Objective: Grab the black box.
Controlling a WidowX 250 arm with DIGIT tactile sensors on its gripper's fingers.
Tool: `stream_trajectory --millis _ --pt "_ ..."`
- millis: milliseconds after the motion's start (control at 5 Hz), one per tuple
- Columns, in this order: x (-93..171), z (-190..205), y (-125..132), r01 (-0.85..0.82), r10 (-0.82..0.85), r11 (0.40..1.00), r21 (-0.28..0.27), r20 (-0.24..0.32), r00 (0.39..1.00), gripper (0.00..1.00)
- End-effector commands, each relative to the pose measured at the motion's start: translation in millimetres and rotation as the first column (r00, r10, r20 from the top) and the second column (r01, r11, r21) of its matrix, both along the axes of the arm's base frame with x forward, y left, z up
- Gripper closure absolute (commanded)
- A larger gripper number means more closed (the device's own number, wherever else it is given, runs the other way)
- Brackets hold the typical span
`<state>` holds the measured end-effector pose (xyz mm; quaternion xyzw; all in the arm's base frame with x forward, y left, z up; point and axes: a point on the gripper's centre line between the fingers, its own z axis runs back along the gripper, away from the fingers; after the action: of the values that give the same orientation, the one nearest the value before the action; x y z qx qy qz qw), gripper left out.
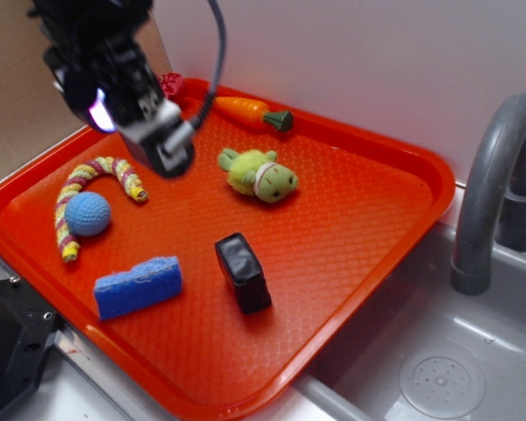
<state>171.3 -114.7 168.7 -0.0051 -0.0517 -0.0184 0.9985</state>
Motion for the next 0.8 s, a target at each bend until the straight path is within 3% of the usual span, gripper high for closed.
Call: stream_trajectory --millis 0,400,600 --pt "-22 -9 -58 0.092 -0.093 0.995 0.022 0.021 0.995 0.0" --pt "-14 -23 -44 0.163 -0.164 0.986 0.033 0.013 0.986 0.0" --pt "-5 -22 -28 0.399 -0.403 0.914 0.067 0.046 0.914 0.0"
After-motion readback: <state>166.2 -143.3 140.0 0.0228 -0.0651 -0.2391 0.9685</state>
